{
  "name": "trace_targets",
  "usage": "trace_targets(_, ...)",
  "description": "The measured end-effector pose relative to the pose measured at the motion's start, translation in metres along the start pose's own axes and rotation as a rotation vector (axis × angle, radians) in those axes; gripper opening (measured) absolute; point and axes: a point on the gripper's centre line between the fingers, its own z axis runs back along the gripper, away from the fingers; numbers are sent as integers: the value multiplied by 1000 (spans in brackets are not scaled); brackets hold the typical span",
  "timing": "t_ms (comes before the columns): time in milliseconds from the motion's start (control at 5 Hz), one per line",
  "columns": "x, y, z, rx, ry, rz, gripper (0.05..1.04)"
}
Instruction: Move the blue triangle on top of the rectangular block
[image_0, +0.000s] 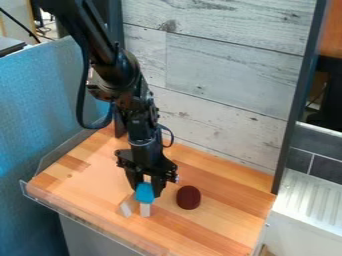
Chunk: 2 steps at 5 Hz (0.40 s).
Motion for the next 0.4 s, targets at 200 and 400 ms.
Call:
trace_targets(200,-1,-2,-5,1,12,-9,562)
trace_targets(400,-2,-1,-7,5,18,-6,562)
